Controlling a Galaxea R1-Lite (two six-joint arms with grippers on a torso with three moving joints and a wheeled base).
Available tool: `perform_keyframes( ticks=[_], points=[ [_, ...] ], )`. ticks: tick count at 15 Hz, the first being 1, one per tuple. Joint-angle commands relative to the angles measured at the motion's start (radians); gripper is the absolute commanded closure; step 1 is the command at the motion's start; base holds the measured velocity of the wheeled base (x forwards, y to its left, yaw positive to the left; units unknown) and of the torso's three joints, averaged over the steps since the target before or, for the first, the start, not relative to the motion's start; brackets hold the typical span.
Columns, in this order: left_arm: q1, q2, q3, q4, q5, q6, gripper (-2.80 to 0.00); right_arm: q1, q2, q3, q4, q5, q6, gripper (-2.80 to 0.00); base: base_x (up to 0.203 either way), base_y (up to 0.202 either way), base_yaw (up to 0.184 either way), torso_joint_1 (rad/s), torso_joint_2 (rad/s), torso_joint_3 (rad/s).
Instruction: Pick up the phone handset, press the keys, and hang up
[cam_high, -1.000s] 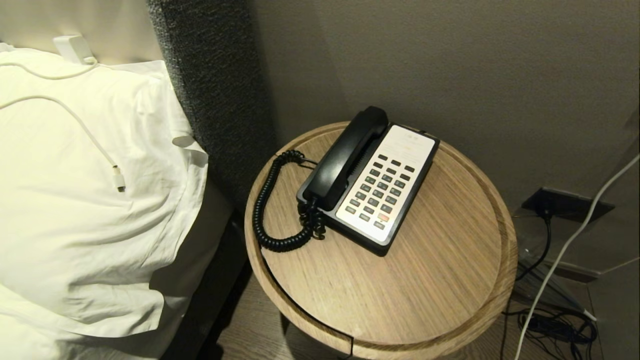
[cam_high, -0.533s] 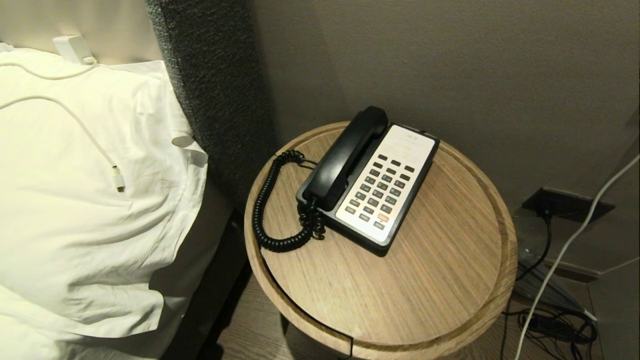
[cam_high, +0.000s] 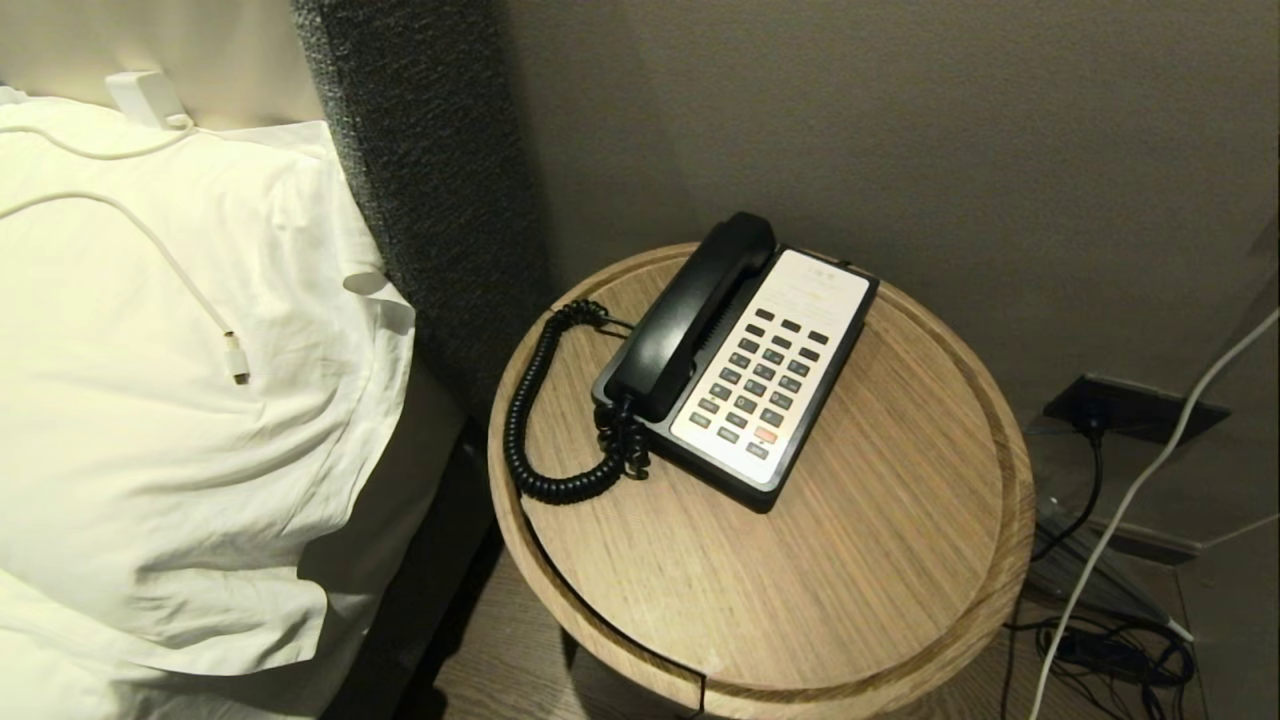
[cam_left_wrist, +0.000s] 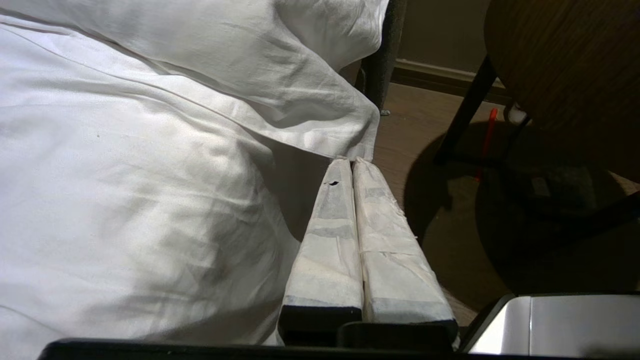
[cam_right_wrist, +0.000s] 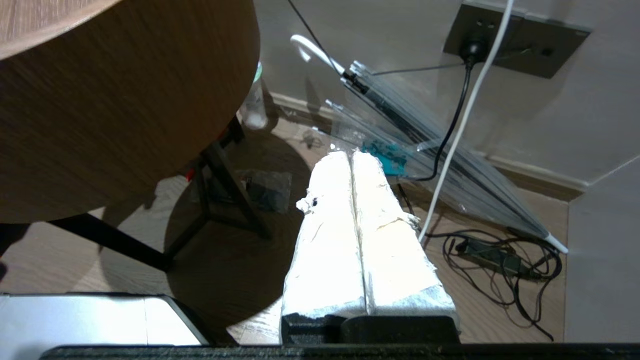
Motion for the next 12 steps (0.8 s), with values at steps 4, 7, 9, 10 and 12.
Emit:
perform_keyframes(
  ticks=[4, 7, 9, 10, 12],
  points=[
    [0.001, 0.003, 0.020, -0.042, -0.002, 0.020, 0.00, 0.000, -0.005, 0.002, -0.002, 0.003, -0.008, 0.00, 0.000, 0.000, 0.000, 0.000, 0.00, 0.000],
    [0.003, 0.008, 0.001, 0.011, 0.009, 0.008, 0.00, 0.000, -0.005, 0.002, -0.002, 0.003, -0.007, 0.00, 0.000, 0.000, 0.000, 0.000, 0.00, 0.000],
    [0.003, 0.002, 0.005, 0.006, 0.003, 0.012, 0.00, 0.000, -0.007, 0.002, -0.002, -0.001, 0.010, 0.00, 0.000, 0.000, 0.000, 0.000, 0.00, 0.000],
    [0.003, 0.002, 0.005, 0.004, 0.002, 0.007, 0.00, 0.000, -0.007, 0.002, 0.000, 0.000, 0.009, 0.00, 0.000, 0.000, 0.000, 0.000, 0.00, 0.000],
    [0.001, 0.002, 0.003, 0.004, 0.005, 0.009, 0.00, 0.000, -0.007, 0.002, -0.001, 0.000, 0.010, 0.00, 0.000, 0.000, 0.000, 0.000, 0.00, 0.000]
  ],
)
